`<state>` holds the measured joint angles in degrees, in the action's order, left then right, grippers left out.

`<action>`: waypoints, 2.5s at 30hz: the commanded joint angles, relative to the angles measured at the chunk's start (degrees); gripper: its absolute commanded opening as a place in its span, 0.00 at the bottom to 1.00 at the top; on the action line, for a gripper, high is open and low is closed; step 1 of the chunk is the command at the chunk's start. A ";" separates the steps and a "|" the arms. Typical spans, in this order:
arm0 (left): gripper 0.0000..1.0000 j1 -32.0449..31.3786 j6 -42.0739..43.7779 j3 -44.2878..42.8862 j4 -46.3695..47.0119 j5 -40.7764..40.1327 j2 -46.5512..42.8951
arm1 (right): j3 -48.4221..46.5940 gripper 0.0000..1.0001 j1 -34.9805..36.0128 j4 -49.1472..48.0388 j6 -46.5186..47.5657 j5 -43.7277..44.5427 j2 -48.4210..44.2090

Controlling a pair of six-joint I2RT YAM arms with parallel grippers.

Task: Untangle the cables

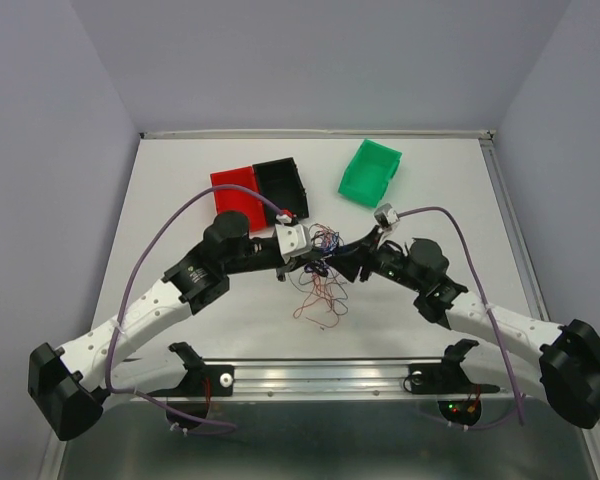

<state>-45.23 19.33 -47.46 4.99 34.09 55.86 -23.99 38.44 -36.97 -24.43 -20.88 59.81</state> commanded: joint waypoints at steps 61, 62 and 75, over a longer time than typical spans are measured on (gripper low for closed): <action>0.00 0.23 -1.76 -27.94 3.18 -42.17 -19.56 | -10.54 1.00 -16.30 24.23 -5.12 21.26 3.98; 0.00 0.23 -1.67 -29.51 3.18 -42.43 -19.12 | -11.42 1.00 -14.55 24.49 -4.32 21.32 5.30; 0.00 0.23 8.08 -47.81 5.46 -49.02 -15.77 | -23.38 0.77 -4.69 38.71 -8.86 47.65 26.23</action>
<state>-44.99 22.24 -90.02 5.10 -11.53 40.71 -43.94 34.09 -2.96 -28.91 15.86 84.40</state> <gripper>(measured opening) 0.041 0.850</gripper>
